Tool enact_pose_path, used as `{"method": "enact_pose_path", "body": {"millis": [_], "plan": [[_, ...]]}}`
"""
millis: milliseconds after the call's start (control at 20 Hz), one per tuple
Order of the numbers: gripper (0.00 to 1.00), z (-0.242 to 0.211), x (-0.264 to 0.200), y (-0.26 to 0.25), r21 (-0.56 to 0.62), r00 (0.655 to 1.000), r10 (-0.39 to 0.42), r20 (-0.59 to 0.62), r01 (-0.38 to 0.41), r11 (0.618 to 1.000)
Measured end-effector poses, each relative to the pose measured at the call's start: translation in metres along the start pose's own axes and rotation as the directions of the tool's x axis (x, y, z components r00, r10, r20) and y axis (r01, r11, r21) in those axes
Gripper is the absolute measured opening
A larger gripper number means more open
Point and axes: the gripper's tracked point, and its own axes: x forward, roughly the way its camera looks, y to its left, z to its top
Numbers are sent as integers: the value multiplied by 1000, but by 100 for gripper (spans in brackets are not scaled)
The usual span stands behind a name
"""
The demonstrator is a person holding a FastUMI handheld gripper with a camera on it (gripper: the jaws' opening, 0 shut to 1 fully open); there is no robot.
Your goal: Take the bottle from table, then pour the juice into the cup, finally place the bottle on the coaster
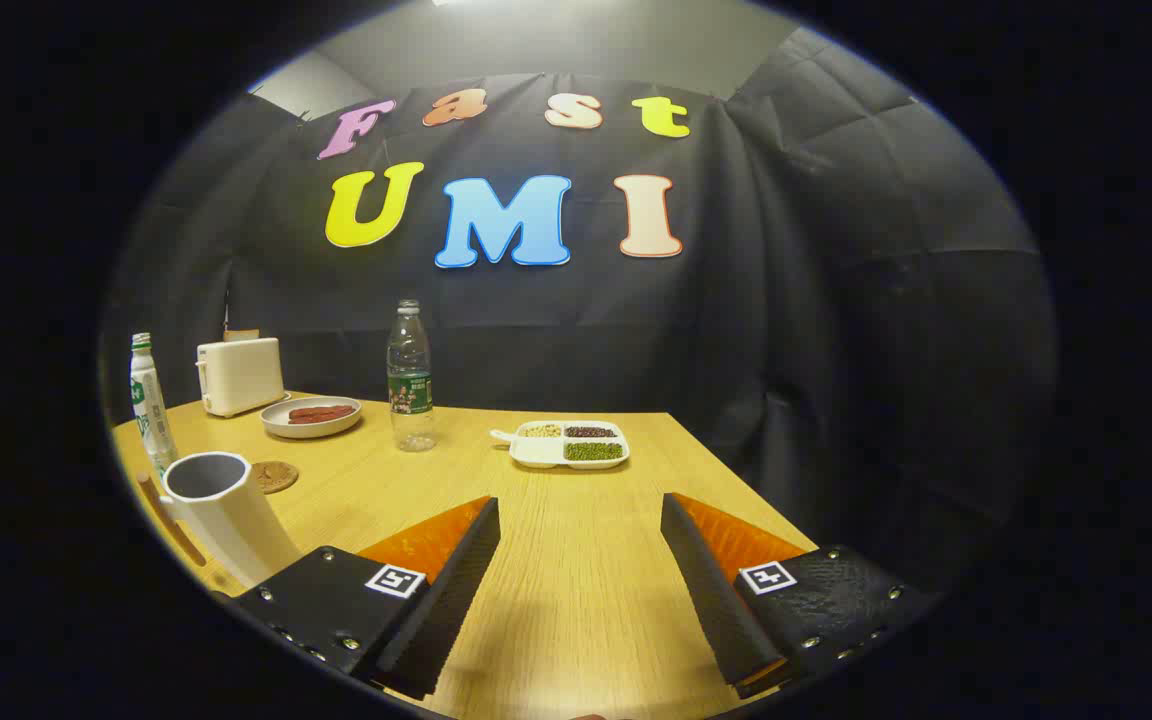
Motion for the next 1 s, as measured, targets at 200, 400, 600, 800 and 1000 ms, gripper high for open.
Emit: {"method": "enact_pose_path", "body": {"millis": [200,400,600,800,1000], "plan": [[98,18,23,8,22,999,10,33,-11,1000],[98,58,0,18,14,996,-11,91,9,1000],[98,90,-57,25,59,990,-83,115,76,995],[98,114,-125,42,61,978,-156,136,149,987],[98,125,-172,80,39,975,-186,120,182,982]]}}
